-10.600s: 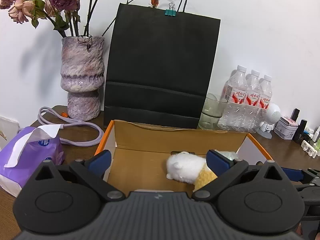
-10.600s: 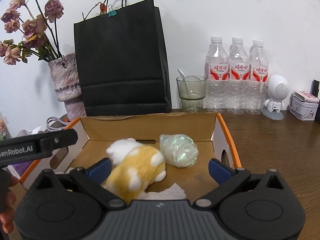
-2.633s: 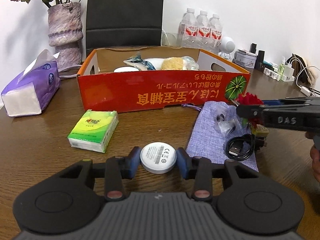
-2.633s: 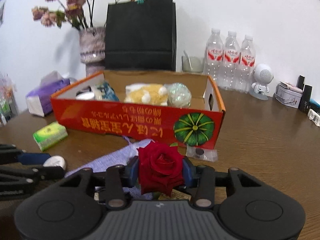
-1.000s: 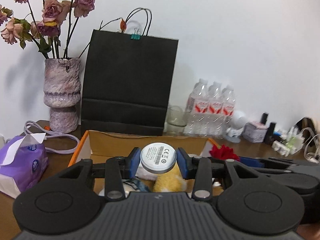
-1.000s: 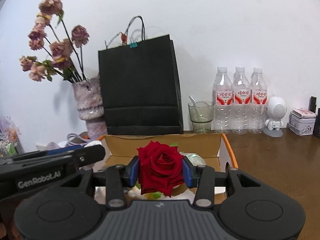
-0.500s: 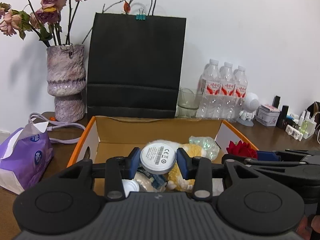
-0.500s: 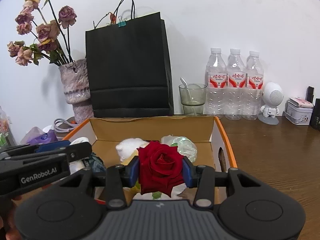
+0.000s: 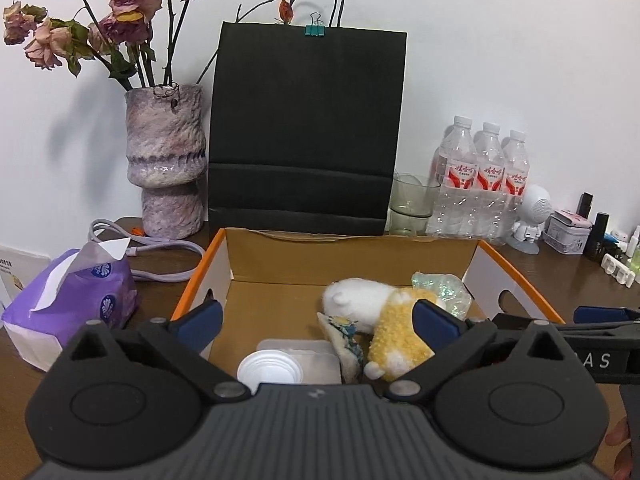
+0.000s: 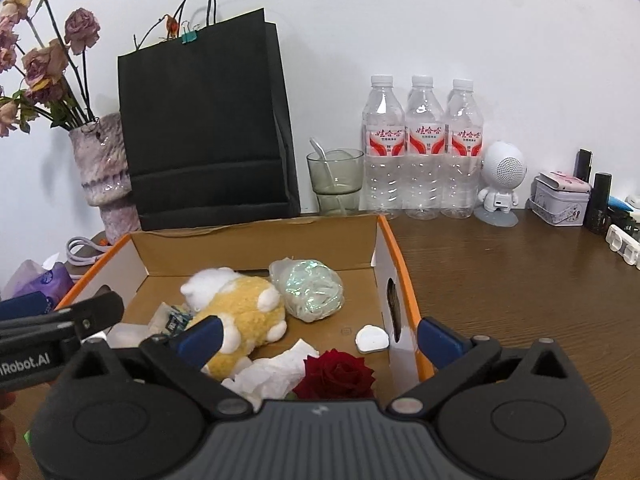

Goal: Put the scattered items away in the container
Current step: 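Withdraw both grippers from the box toward the remaining items on the table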

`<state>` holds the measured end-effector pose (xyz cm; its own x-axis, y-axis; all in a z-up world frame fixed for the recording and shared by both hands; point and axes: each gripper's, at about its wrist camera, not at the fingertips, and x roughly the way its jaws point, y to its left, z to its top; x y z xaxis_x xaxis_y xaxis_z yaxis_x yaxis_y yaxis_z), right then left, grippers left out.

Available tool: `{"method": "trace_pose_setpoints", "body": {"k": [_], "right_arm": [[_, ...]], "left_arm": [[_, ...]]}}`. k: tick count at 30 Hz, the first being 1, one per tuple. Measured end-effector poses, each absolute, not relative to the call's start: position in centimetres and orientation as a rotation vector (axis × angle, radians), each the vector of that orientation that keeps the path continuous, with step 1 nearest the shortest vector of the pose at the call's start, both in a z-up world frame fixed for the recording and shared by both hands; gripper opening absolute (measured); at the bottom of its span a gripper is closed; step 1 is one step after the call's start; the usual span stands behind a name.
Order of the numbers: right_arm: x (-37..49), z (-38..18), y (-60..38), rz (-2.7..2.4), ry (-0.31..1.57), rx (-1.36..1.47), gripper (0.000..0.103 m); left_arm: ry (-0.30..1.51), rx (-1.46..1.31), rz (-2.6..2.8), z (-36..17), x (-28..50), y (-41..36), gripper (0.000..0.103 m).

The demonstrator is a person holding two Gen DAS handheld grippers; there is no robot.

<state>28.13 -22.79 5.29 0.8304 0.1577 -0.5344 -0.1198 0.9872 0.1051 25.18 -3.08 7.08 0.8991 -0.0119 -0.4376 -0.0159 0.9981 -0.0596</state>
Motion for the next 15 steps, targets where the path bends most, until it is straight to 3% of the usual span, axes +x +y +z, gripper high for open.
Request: {"method": "trace_pose_setpoints", "body": {"k": [15], "right_arm": [[28.02, 5.39, -22.98, 0.157, 0.567, 0.065, 0.103]], "left_arm": [[0.441, -0.062, -0.014, 7.40, 24.89, -3.17, 0.103]]}}
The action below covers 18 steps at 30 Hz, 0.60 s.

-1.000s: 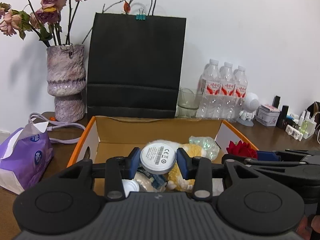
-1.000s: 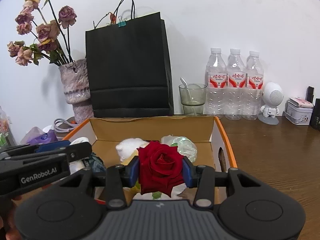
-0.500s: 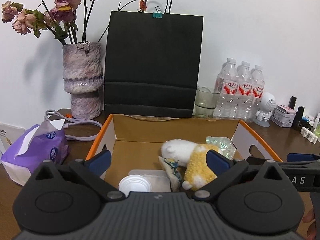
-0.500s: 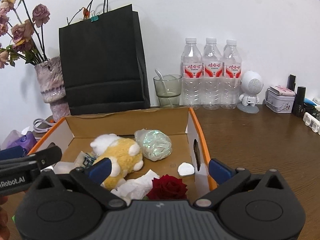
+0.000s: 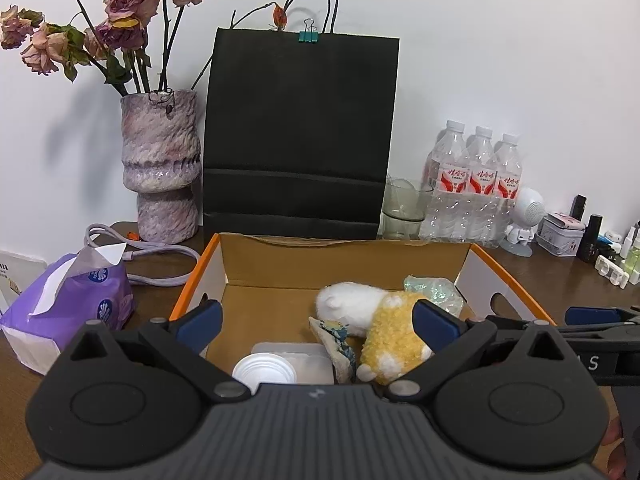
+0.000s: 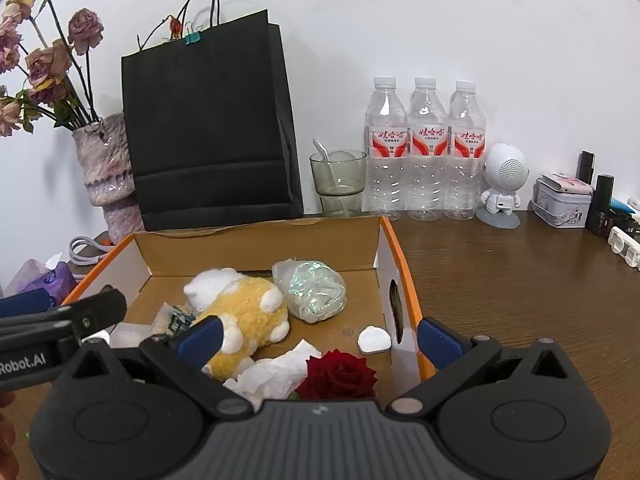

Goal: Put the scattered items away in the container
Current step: 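Withdraw both grippers from the box toward the remaining items on the table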

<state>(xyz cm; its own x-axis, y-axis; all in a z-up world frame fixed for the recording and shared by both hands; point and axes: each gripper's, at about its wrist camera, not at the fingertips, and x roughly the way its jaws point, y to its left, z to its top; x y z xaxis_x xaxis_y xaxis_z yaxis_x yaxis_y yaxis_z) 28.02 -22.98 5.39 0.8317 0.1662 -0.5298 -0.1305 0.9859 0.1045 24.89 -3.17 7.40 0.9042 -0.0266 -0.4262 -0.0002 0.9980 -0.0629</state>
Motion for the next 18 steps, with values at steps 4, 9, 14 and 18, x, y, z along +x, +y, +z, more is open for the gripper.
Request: {"method": "trace_pose_setpoints", "body": {"k": [4, 9, 14, 18], "right_arm": [[27.7, 5.7, -23.1, 0.154, 0.557, 0.069, 0.103], [26.7, 6.5, -23.2, 0.162, 0.533, 0.078, 0.103], [24.6, 7.1, -23.7, 0.192, 0.519, 0.081, 0.103], [22.5, 7.0, -24.1, 0.193, 0.516, 0.056, 0.103]], "left_arm": [[0.430, -0.072, -0.021, 7.8, 24.3, -3.3, 0.103], [0.416, -0.092, -0.023, 8.6, 23.0, -3.1, 0.103], [0.414, -0.101, -0.039, 9.2, 20.8, -2.6, 0.103], [0.427, -0.116, -0.046, 9.4, 18.4, -1.3, 0.103]]}}
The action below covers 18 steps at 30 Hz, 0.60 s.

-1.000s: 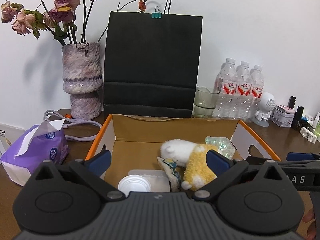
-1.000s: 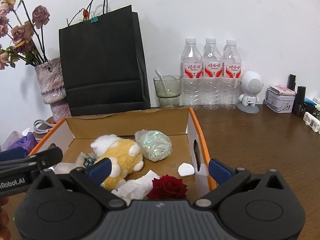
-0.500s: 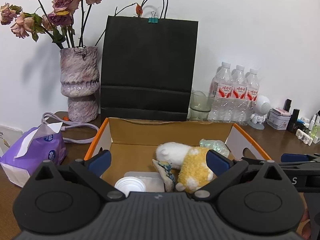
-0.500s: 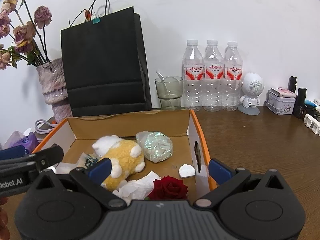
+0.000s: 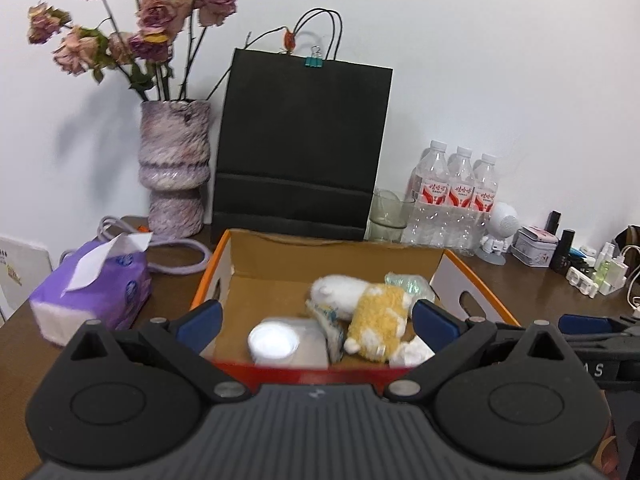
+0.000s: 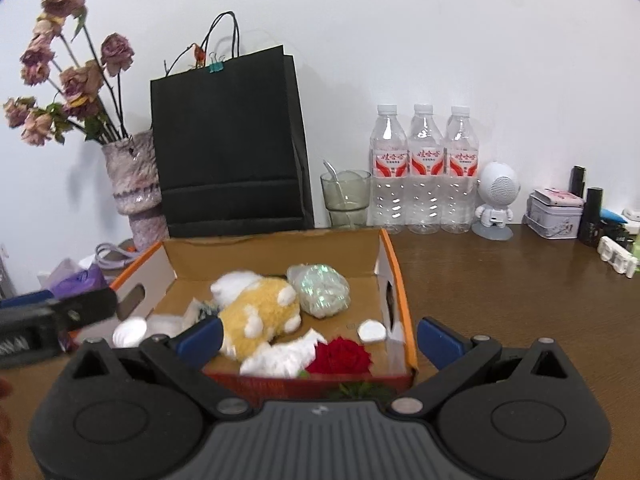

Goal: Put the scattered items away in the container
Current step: 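Withdraw both grippers from the box toward the remaining items on the table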

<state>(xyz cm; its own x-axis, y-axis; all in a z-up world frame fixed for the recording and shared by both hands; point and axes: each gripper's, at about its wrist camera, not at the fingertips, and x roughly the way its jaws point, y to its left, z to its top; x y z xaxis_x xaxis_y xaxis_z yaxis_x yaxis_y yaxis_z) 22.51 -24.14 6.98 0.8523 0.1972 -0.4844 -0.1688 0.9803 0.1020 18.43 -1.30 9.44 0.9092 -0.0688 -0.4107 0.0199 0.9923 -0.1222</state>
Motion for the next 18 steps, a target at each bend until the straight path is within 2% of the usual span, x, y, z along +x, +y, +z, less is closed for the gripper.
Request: {"method": "trace_pose_setpoints", "body": {"k": [18], "right_arm": [[12.6, 1.2, -23.1, 0.273, 0.580, -0.023, 0.103]], "left_arm": [[0.542, -0.066, 0.025, 5.1, 10.1, 5.1, 0.103]]}}
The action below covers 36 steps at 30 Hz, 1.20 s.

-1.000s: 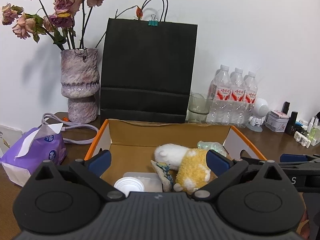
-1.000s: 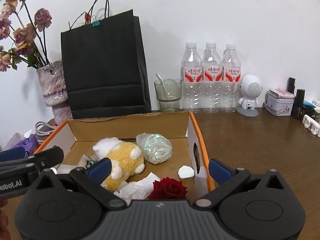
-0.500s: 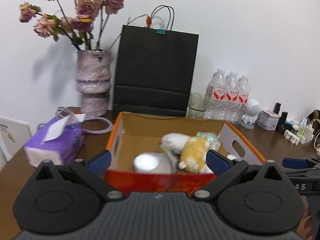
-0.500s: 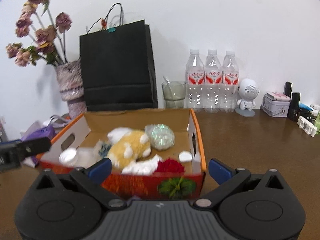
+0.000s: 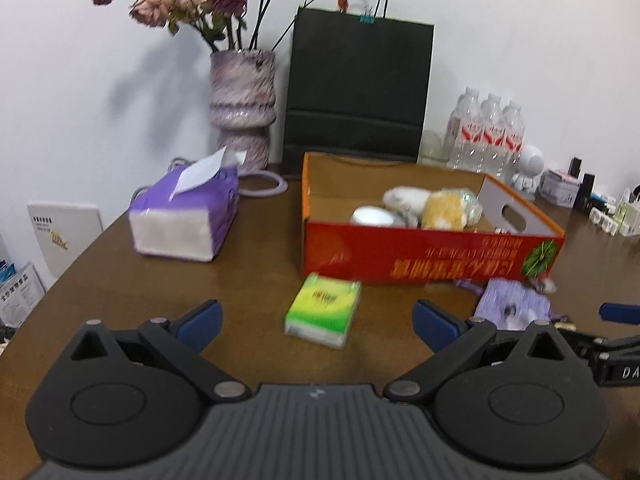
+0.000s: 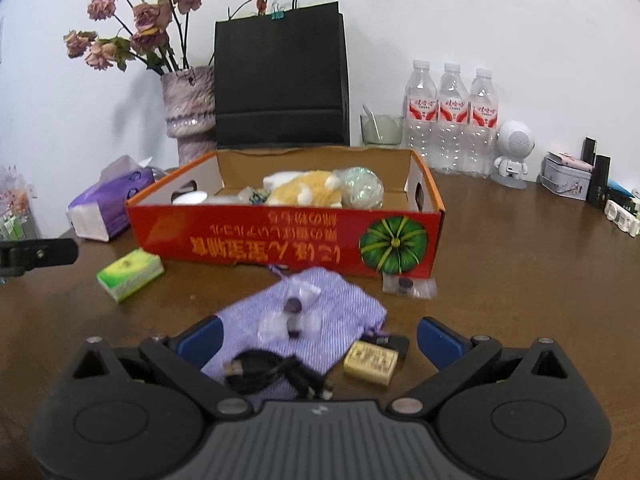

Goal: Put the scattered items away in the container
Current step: 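Withdraw both grippers from the box toward the remaining items on the table, then grasp the small beige box with the right gripper while the left grasps the green tissue pack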

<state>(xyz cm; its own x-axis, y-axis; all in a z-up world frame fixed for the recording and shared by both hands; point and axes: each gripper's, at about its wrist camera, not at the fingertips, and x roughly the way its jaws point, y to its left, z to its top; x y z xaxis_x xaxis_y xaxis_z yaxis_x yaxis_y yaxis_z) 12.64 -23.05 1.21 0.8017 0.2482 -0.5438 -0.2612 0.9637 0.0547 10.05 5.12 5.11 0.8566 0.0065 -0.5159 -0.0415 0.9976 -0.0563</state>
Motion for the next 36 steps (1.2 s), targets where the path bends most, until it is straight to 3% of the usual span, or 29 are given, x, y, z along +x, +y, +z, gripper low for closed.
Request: {"method": "trace_pose_setpoints", "body": {"k": [10, 18, 22, 23, 25, 26, 27, 36], "right_arm": [[12.3, 0.4, -25.4, 0.194, 0.591, -0.010, 0.101], [13.8, -0.2, -25.8, 0.175, 0.626, -0.019, 0.087], [15.1, -1.0, -25.4, 0.175, 0.682, -0.013, 0.049], [15.1, -1.2, -25.4, 0.180, 0.684, -0.021, 0.044], [14.8, -1.2, -25.2, 0.194, 0.677, -0.038, 0.032], [14.7, -1.1, -25.3, 0.204, 0.677, -0.028, 0.032], [14.7, -1.1, -25.4, 0.207, 0.676, -0.023, 0.032], [15.0, -0.8, -26.4, 0.204, 0.642, 0.017, 0.032]], "left_arm": [[0.576, -0.063, 0.033, 3.8, 9.7, 5.5, 0.103], [0.598, -0.027, 0.026, 3.0, 12.5, 4.1, 0.103], [0.644, 0.015, 0.045, 1.7, 15.7, 3.3, 0.103], [0.660, 0.030, 0.050, 1.1, 16.5, 3.1, 0.103], [0.688, 0.033, 0.057, -0.1, 17.4, 3.1, 0.094], [0.674, -0.002, 0.035, -0.4, 17.3, 3.5, 0.079], [0.659, -0.005, 0.027, -0.1, 17.0, 3.6, 0.047], [0.611, -0.026, -0.009, 0.9, 15.5, 4.0, 0.047]]}}
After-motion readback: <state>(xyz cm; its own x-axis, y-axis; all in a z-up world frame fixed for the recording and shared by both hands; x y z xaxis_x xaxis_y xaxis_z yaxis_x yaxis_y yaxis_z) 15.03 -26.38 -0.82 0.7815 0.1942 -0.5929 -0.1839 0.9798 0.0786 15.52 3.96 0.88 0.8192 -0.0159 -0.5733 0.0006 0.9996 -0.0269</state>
